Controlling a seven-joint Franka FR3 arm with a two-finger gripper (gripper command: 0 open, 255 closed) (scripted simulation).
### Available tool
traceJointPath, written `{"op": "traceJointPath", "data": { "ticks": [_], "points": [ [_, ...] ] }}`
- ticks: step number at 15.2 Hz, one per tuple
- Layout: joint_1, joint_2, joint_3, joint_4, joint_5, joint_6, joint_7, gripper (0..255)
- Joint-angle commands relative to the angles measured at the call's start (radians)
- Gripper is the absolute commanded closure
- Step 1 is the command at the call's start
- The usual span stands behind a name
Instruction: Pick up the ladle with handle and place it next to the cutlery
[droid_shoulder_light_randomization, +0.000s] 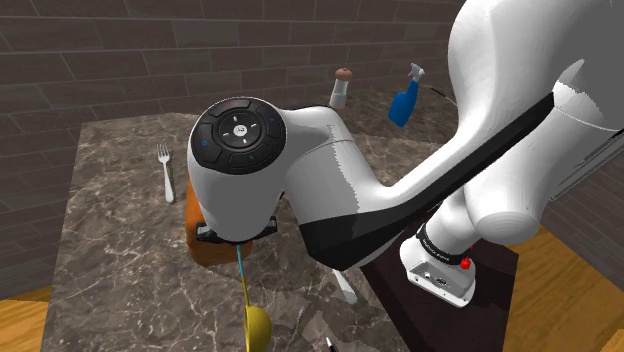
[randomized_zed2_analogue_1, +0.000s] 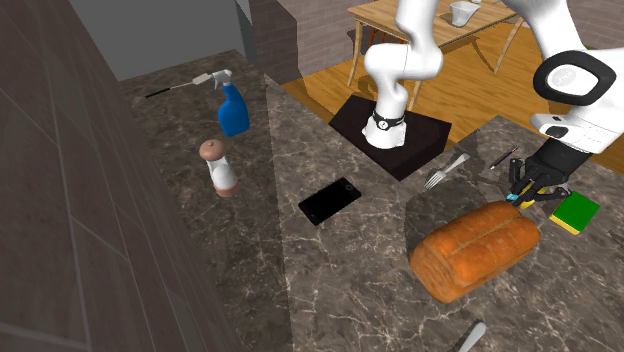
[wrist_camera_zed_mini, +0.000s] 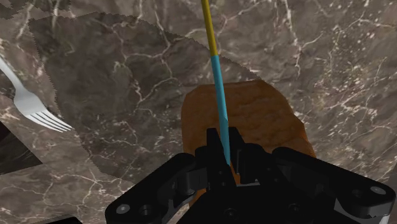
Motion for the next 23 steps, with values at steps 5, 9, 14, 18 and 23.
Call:
{"op": "traceJointPath", "data": {
  "ticks": [5, 9, 14, 18, 23],
  "points": [
    [0.002, -0.025, -0.002, 0.018, 0.028, -0.033, -0.027, 255],
    [0.004, -0.055, -0.006, 0.045, 0.059, -0.078, -0.060, 255],
    [0.007, -0.086, -0.012, 0.084, 0.090, -0.137, -0.096, 255],
    [0.009, -0.107, -0.017, 0.119, 0.110, -0.185, -0.121, 255],
    [0.010, -0.126, -0.023, 0.168, 0.129, -0.246, -0.148, 255]
  ]
}}
